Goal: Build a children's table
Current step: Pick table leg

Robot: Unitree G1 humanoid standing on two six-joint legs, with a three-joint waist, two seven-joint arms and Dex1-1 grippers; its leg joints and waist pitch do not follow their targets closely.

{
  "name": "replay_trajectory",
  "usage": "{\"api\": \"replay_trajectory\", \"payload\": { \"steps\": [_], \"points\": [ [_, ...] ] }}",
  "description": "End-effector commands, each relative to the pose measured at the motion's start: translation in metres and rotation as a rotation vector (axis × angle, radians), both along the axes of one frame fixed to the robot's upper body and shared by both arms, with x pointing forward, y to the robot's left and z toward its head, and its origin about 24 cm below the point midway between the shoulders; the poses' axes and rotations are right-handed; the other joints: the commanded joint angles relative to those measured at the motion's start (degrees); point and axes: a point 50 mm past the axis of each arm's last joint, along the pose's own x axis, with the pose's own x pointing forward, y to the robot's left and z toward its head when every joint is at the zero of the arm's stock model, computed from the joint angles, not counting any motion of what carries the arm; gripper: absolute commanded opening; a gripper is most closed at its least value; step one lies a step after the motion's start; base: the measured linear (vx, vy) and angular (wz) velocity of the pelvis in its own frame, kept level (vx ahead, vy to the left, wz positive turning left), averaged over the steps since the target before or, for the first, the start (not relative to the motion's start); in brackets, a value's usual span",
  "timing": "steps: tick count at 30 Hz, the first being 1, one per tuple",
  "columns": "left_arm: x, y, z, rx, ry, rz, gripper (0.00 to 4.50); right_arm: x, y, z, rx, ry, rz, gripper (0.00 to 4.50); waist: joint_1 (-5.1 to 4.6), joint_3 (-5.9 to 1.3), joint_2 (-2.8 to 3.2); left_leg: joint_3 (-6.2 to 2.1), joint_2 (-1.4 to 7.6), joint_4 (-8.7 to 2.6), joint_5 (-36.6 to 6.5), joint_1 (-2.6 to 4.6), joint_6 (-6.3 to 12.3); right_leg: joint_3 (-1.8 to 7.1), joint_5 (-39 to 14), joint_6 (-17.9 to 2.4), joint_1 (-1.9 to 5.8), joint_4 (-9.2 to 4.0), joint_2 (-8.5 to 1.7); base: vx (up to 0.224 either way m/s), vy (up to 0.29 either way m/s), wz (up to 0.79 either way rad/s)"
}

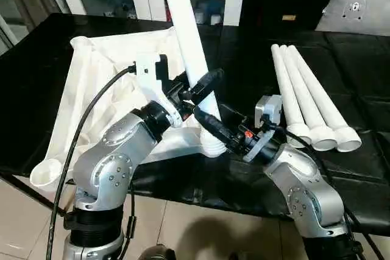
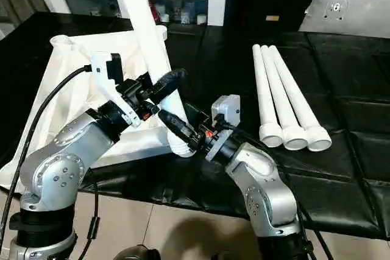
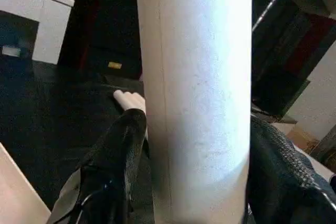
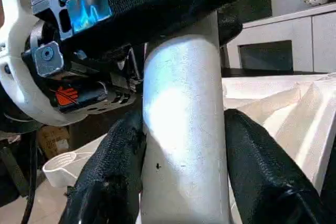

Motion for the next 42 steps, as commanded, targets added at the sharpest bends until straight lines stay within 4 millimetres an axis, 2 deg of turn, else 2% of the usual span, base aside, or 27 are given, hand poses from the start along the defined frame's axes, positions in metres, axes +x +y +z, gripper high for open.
{"api": "replay_trajectory", "payload": {
  "steps": [1,4,7,11,14,15,16,25,26,27,28,42],
  "points": [
    [0.0,0.001,0.001,0.008,-0.013,-0.027,2.38,0.002,0.002,0.005,0.003,-0.034,0.0,1.87,0.12,-4.7,-0.52,-1.35,4.12,-4.4,-3.35,0.95,4.46,2.36,-2.08,-14.24,3.31,-3.65,-3.79,0.0,0.0,0.0],
    [-0.002,-0.001,-0.001,-0.007,-0.022,-0.085,2.38,0.002,0.002,0.005,0.001,-0.035,0.005,1.87,0.09,-4.57,-0.55,-1.3,4.09,-4.57,-4.79,1.02,3.87,2.38,-4.62,-13.65,3.13,-3.85,-3.72,0.0,0.0,0.0],
    [-0.004,0.002,-0.002,-0.109,-0.017,-0.199,2.38,0.0,0.001,0.002,0.001,-0.035,0.011,1.87,0.13,-4.46,-0.57,-1.18,3.9,-4.65,-6.2,1.0,3.03,2.4,-6.71,-13.45,3.07,-4.04,-3.76,0.0,0.0,0.0],
    [-0.005,0.007,0.002,-0.198,-0.021,-0.314,2.38,-0.002,0.0,-0.004,-0.01,-0.029,0.013,1.87,0.01,-4.41,-0.37,-1.27,3.95,-4.85,-7.76,1.07,2.35,2.4,-7.57,-13.19,2.93,-4.07,-3.66,0.0,0.0,0.0],
    [-0.006,0.007,0.003,-0.188,-0.024,-0.356,2.38,-0.004,-0.001,-0.006,-0.016,-0.026,0.014,1.87,-0.13,-4.34,-0.24,-1.35,4.03,-5.01,-8.26,1.12,2.27,2.42,-7.64,-12.96,2.91,-4.1,-3.59,0.0,0.0,0.0],
    [-0.007,0.006,0.001,-0.187,-0.021,-0.393,2.38,-0.005,-0.001,-0.008,-0.023,-0.024,0.014,1.87,-0.09,-4.32,0.0,-1.39,4.03,-5.01,-8.15,1.16,2.28,2.42,-7.47,-12.98,2.86,-4.1,-3.63,0.0,0.0,0.0],
    [-0.008,0.006,0.0,-0.185,-0.02,-0.405,2.38,-0.006,-0.001,-0.009,-0.029,-0.024,0.016,1.87,-0.14,-4.31,-0.08,-1.39,4.05,-5.05,-8.13,1.13,2.22,2.42,-7.25,-13.05,2.89,-4.09,-3.62,0.0,0.0,0.0],
    [-0.004,0.008,-0.003,-0.203,-0.031,-0.445,2.38,-0.008,0.001,-0.012,-0.039,-0.027,0.024,1.87,-0.38,-4.29,-0.11,-1.39,4.03,-5.11,-8.47,1.01,2.12,2.46,-6.98,-13.33,3.09,-4.11,-3.74,0.0,0.0,0.0],
    [-0.005,0.008,-0.003,-0.21,-0.035,-0.458,2.38,-0.008,0.001,-0.012,-0.04,-0.026,0.026,1.87,-0.43,-4.24,-0.27,-1.35,4.01,-5.13,-8.53,1.03,2.18,2.48,-7.09,-13.31,3.04,-4.2,-3.71,0.0,0.0,0.0],
    [-0.005,0.009,-0.002,-0.218,-0.04,-0.473,2.38,-0.009,0.001,-0.012,-0.042,-0.026,0.028,1.87,-0.38,-4.2,0.07,-1.41,3.99,-5.14,-8.49,1.05,2.23,2.47,-7.14,-13.45,3.01,-4.09,-3.74,0.0,0.0,0.0],
    [-0.005,0.009,-0.003,-0.208,-0.044,-0.476,2.38,-0.009,0.001,-0.013,-0.045,-0.027,0.031,1.87,-0.52,-4.23,-0.17,-1.37,4.04,-5.15,-8.71,1.06,2.25,2.45,-7.06,-13.53,3.03,-4.12,-3.69,0.0,0.0,0.0],
    [-0.005,0.011,-0.004,-0.138,-0.103,-0.473,2.38,-0.011,0.002,-0.018,-0.077,-0.028,0.033,1.87,-0.73,-4.02,0.05,-1.43,4.18,-5.39,-10.19,1.13,1.82,2.54,-7.73,-13.61,2.93,-4.22,-3.73,0.0,0.0,0.0]
  ]
}}
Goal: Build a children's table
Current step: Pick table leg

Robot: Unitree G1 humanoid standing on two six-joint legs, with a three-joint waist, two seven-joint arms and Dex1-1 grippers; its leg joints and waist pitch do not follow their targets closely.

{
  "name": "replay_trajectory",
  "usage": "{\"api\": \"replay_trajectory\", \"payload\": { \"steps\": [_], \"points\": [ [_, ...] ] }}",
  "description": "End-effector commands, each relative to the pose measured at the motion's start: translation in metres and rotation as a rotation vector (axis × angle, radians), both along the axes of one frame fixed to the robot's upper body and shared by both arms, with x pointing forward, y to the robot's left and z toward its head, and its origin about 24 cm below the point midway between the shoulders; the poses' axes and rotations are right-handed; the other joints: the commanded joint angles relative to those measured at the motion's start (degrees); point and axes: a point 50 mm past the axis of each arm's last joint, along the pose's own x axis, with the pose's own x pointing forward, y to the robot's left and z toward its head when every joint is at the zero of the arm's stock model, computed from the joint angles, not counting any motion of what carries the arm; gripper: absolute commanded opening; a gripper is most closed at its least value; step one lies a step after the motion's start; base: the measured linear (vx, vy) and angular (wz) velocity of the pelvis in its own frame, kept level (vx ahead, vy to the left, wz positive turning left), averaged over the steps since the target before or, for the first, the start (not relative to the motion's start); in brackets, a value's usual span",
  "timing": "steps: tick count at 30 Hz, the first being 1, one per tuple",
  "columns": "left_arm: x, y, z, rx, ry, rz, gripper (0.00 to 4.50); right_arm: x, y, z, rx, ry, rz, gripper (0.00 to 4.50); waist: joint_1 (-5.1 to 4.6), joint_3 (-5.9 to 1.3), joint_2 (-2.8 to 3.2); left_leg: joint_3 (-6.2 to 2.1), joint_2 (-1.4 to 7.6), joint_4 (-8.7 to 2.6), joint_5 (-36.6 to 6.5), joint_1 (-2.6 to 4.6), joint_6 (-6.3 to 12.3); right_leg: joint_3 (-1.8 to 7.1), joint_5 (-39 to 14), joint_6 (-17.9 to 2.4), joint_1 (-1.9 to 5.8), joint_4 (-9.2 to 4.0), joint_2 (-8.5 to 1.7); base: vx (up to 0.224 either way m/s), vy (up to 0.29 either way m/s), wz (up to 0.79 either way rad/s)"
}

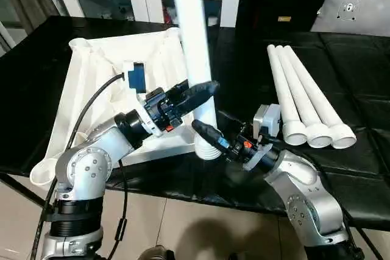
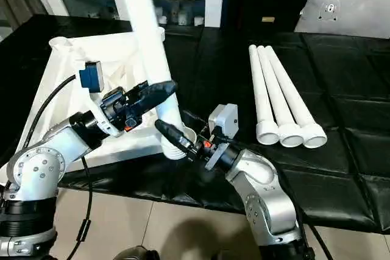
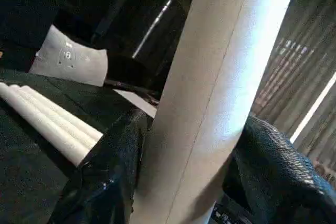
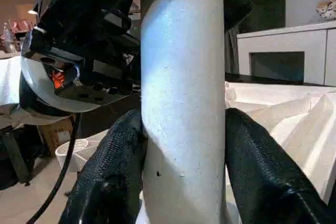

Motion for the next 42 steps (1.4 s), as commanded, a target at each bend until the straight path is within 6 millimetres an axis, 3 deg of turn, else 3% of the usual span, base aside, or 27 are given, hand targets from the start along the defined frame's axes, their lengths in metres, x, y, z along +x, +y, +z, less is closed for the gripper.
{"api": "replay_trajectory", "payload": {
  "steps": [1,4,6,7,8,13,27,38,39,42],
  "points": [
    [-0.003,-0.011,0.008,0.096,-0.133,-0.03,2.38,0.0,0.0,-0.011,-0.054,0.03,-0.011,1.87,-0.02,-3.94,0.02,-1.51,4.2,-5.47,-10.74,1.06,2.17,2.54,-8.68,-12.9,2.91,-4.39,-3.71,0.0,0.0,0.0],
    [-0.004,-0.012,0.006,0.147,-0.186,-0.025,2.38,-0.001,0.001,-0.012,-0.063,0.029,-0.008,1.86,-0.11,-3.94,0.02,-1.52,4.25,-5.55,-10.98,1.09,1.98,2.61,-9.46,-12.13,2.92,-4.42,-3.83,0.0,0.0,0.0],
    [-0.006,-0.013,0.006,0.162,-0.222,-0.023,2.35,-0.002,0.001,-0.013,-0.064,0.031,-0.007,1.86,-0.23,-3.94,-0.21,-1.45,4.28,-5.57,-10.9,1.07,1.84,2.62,-8.78,-12.43,2.94,-4.43,-3.86,0.0,0.0,0.0],
    [-0.006,-0.013,0.006,0.161,-0.227,-0.022,2.35,-0.002,0.001,-0.013,-0.064,0.032,-0.007,1.86,-0.14,-3.96,-0.12,-1.48,4.29,-5.55,-10.73,1.1,1.84,2.61,-8.59,-12.67,2.93,-4.29,-3.92,0.0,0.0,0.0],
    [-0.007,-0.013,0.006,0.158,-0.229,-0.02,2.07,-0.002,0.001,-0.013,-0.063,0.033,-0.006,1.86,-0.18,-4.0,-0.05,-1.47,4.3,-5.52,-10.51,1.11,1.88,2.57,-7.64,-13.18,2.89,-4.18,-3.83,0.0,0.0,0.0],
    [-0.008,-0.013,0.004,0.18,-0.235,-0.025,1.94,-0.002,0.001,-0.014,-0.066,0.033,-0.005,1.86,-0.13,-3.92,-0.13,-1.39,4.25,-5.51,-11.05,1.1,2.14,2.6,-8.15,-13.58,2.85,-4.22,-3.9,0.0,0.0,0.0],
    [-0.008,-0.011,-0.003,0.229,-0.236,-0.022,1.89,0.0,0.001,-0.014,-0.069,0.028,-0.005,1.86,-0.17,-3.79,-0.07,-1.46,4.32,-5.7,-12.22,1.12,1.61,2.63,-9.21,-13.27,2.69,-4.29,-3.86,0.0,0.0,0.0],
    [0.017,-0.005,0.005,0.271,-0.085,0.178,1.89,0.007,0.004,-0.001,-0.028,0.096,-0.029,1.86,-0.17,-3.9,-0.07,-1.47,4.18,-5.56,-11.17,1.17,1.33,2.63,-8.69,-13.38,2.81,-4.24,-3.78,0.0,0.0,0.0],
    [0.019,-0.004,0.007,0.273,-0.083,0.195,1.89,0.008,0.004,0.0,-0.026,0.099,-0.032,2.42,-0.19,-3.98,-0.07,-1.48,4.13,-5.49,-10.61,1.13,1.38,2.57,-7.98,-13.6,2.83,-4.14,-3.72,0.0,0.0,0.0],
    [0.02,-0.005,0.01,0.288,-0.086,0.201,1.89,0.011,0.002,0.003,-0.011,0.113,-0.047,2.62,-0.1,-4.07,-0.14,-1.43,4.04,-5.38,-9.97,1.06,1.25,2.54,-8.03,-13.4,2.9,-4.19,-3.78,0.0,0.0,0.0]
  ]
}}
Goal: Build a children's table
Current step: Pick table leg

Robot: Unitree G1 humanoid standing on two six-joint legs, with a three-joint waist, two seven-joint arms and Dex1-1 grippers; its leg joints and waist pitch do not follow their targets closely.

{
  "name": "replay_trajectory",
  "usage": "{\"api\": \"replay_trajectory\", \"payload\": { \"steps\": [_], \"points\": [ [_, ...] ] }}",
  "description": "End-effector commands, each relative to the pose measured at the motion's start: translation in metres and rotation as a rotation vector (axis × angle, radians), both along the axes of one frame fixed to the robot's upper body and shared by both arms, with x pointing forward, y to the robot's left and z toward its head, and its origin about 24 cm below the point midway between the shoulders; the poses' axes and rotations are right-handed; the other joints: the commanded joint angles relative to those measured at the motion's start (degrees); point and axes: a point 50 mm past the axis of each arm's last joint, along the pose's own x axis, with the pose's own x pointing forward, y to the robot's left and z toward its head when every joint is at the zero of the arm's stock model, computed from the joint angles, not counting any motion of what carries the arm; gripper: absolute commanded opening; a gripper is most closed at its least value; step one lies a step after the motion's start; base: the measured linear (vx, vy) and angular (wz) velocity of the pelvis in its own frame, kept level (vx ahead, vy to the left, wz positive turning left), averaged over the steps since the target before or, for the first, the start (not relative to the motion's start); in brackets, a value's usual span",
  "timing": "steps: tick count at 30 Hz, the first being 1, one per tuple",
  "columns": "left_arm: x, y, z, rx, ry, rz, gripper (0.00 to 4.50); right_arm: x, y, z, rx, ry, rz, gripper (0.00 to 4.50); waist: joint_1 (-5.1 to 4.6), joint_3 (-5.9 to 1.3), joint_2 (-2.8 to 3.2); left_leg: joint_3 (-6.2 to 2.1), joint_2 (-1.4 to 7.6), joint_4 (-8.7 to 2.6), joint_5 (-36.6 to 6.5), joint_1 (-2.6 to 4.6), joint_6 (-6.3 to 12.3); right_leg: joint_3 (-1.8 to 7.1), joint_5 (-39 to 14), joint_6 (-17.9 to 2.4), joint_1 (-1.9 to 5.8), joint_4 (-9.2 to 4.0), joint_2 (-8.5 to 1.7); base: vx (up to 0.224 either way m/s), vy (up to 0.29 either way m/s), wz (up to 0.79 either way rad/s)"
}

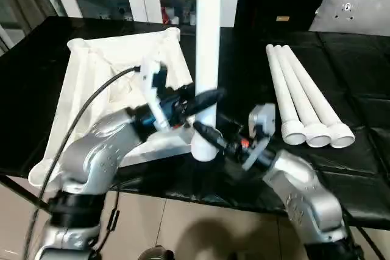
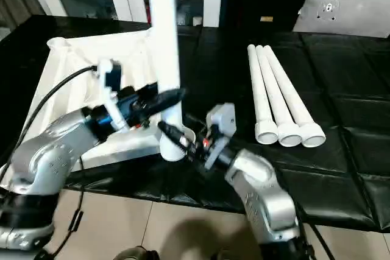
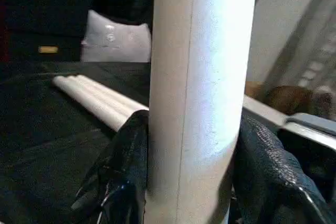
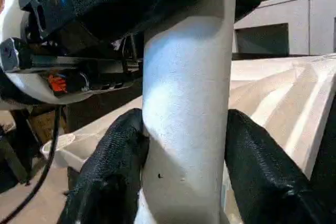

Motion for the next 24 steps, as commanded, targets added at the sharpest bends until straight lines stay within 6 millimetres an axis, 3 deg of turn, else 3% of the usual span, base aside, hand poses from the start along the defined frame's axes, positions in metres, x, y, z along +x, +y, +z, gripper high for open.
{"api": "replay_trajectory", "payload": {
  "steps": [1,4,9,17,22,24],
  "points": [
    [0.003,0.005,0.004,0.016,-0.006,0.036,1.88,0.0,0.0,0.005,0.01,0.003,-0.006,2.73,0.09,-4.06,-0.17,-1.42,4.03,-5.29,-9.87,1.05,1.33,2.57,-8.06,-13.29,2.89,-4.21,-3.83,0.0,0.0,0.0],
    [0.003,0.004,0.006,0.007,0.003,0.04,1.87,0.002,-0.001,0.012,0.024,0.006,0.0,2.96,0.08,-4.3,-0.16,-1.38,4.04,-5.15,-8.25,1.06,1.73,2.5,-5.98,-13.63,2.98,-3.98,-3.72,0.0,0.0,0.0],
    [0.001,0.005,0.007,-0.027,0.041,0.024,1.87,0.003,-0.003,0.016,0.023,0.035,0.009,3.4,0.18,-4.22,-0.11,-1.38,4.04,-5.21,-8.91,1.15,1.4,2.49,-7.61,-13.29,2.91,-4.07,-3.74,0.0,0.0,0.0],
    [-0.001,0.011,0.01,-0.063,0.087,-0.022,1.87,0.013,-0.02,0.032,0.055,0.136,0.036,4.06,0.36,-4.66,-0.43,-1.23,3.8,-4.86,-7.15,1.26,1.25,2.4,-7.89,-13.25,3.1,-3.98,-3.61,0.0,0.0,0.0],
    [-0.004,0.01,0.016,-0.061,0.049,-0.088,1.87,0.013,-0.028,0.037,0.036,0.165,0.134,4.06,0.88,-4.92,-0.64,-1.08,3.72,-4.5,-4.03,1.08,2.33,2.33,-5.19,-13.39,3.26,-3.77,-3.65,0.0,0.0,0.0],
    [-0.008,0.005,0.021,-0.039,-0.006,-0.163,1.87,0.011,-0.032,0.038,-0.032,0.174,0.253,4.06,1.18,-4.94,-0.73,-1.08,3.76,-4.43,-3.86,1.13,2.81,2.28,-5.35,-13.49,3.38,-3.75,-3.7,0.0,0.0,0.0]
  ]
}}
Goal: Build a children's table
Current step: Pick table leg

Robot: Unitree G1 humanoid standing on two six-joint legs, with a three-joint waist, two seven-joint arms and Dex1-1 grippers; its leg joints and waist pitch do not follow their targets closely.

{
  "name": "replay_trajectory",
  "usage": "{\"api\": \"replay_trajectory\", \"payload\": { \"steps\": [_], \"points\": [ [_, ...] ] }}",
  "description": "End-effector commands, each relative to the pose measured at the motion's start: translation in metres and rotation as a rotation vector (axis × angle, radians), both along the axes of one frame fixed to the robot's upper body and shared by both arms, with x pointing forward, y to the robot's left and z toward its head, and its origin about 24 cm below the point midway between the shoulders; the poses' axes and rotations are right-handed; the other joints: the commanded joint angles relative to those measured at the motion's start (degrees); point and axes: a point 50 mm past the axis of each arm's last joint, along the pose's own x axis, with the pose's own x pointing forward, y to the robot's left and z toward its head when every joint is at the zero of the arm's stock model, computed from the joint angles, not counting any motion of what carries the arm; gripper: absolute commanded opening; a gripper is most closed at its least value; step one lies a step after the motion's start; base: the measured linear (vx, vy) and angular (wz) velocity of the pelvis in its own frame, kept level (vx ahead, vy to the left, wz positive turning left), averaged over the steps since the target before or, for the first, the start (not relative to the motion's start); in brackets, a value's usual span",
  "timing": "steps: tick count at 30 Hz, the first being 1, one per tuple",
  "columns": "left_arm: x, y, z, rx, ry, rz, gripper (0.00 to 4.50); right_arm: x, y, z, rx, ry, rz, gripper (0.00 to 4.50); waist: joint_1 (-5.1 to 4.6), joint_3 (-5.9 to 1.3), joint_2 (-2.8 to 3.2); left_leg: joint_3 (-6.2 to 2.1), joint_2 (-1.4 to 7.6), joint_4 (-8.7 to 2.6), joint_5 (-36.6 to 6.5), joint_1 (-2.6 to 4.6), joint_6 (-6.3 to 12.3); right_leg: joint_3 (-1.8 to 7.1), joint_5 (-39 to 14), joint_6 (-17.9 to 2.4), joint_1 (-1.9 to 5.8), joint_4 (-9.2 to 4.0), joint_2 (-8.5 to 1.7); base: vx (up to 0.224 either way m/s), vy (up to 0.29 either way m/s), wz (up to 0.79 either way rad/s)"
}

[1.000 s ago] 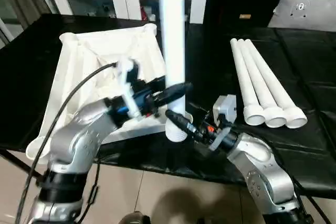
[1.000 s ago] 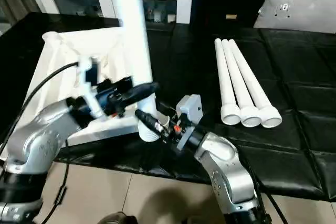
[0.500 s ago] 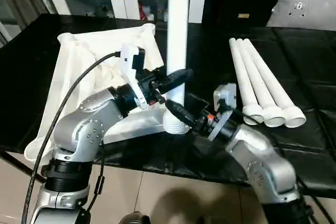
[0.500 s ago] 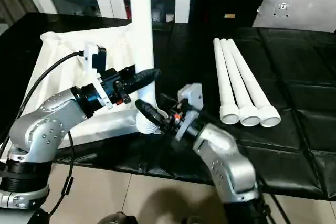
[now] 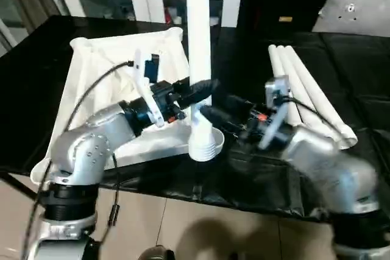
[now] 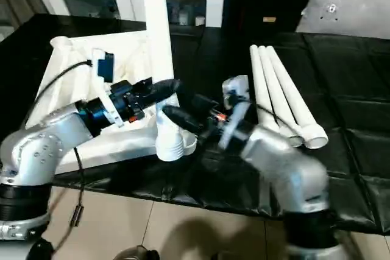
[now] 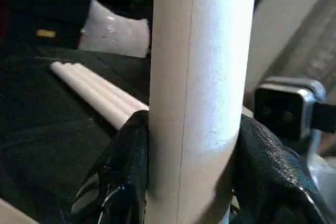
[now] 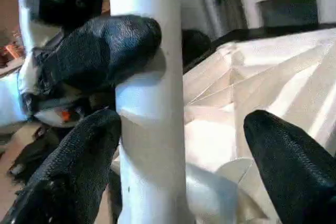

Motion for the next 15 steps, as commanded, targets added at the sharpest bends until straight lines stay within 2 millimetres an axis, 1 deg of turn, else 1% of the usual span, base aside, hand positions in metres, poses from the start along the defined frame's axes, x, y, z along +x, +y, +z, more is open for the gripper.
{"api": "replay_trajectory", "payload": {
  "steps": [1,3,4,6,9,11,12,15],
  "points": [
    [-0.005,-0.007,0.014,0.0,-0.091,-0.082,1.87,-0.002,0.0,0.003,-0.025,-0.001,0.107,4.06,0.41,-4.92,-0.68,-1.07,3.82,-4.39,-3.98,1.12,2.93,2.34,-5.34,-13.54,3.41,-3.73,-3.78,0.0,0.0,0.0],
    [-0.006,-0.01,0.016,0.014,-0.11,-0.122,1.87,-0.001,-0.002,0.003,-0.056,-0.003,0.135,4.06,0.65,-4.91,-0.63,-0.96,3.83,-4.26,-3.86,1.14,3.04,2.39,-5.43,-13.91,3.29,-3.71,-3.88,0.0,0.0,0.0],
    [-0.007,-0.012,0.017,0.02,-0.121,-0.141,1.87,-0.001,-0.002,0.003,-0.069,-0.008,0.149,4.06,0.8,-4.9,-0.78,-0.97,3.84,-4.27,-4.02,1.14,3.07,2.38,-6.38,-13.8,3.25,-3.75,-3.88,0.0,0.0,0.0],
    [-0.007,-0.014,0.019,0.031,-0.13,-0.167,1.87,0.0,-0.003,0.003,-0.092,-0.013,0.172,4.06,0.95,-4.9,-0.83,-0.92,3.81,-4.22,-4.14,1.17,2.86,2.42,-6.98,-13.83,3.26,-3.73,-3.92,0.0,0.0,0.0],
    [-0.008,-0.021,0.022,0.052,-0.163,-0.222,1.87,0.003,-0.003,0.005,-0.108,-0.015,0.215,4.06,0.9,-4.8,-1.04,-0.95,3.8,-4.23,-4.64,1.13,2.73,2.36,-8.01,-13.96,3.24,-3.82,-3.87,0.0,0.0,0.0],
    [-0.009,-0.024,0.022,0.068,-0.178,-0.254,1.87,0.003,-0.002,0.006,-0.111,-0.011,0.243,4.06,0.99,-4.77,-1.03,-0.97,3.84,-4.25,-5.19,1.17,2.59,2.39,-9.33,-13.59,3.22,-3.92,-3.89,0.0,0.0,0.0],
    [-0.009,-0.026,0.023,0.074,-0.188,-0.272,1.87,0.004,-0.002,0.006,-0.125,-0.009,0.264,4.06,0.98,-4.82,-1.16,-0.95,3.87,-4.23,-4.86,1.13,2.64,2.39,-9.02,-13.61,3.25,-3.86,-3.92,0.0,0.0,0.0],
    [-0.009,-0.028,0.023,0.08,-0.197,-0.282,1.87,0.004,-0.001,0.005,-0.134,-0.004,0.286,4.11,0.99,-4.93,-1.14,-0.93,3.85,-4.09,-3.67,1.07,3.11,2.36,-7.17,-14.01,3.29,-3.67,-3.9,0.0,0.0,0.0]
  ]
}}
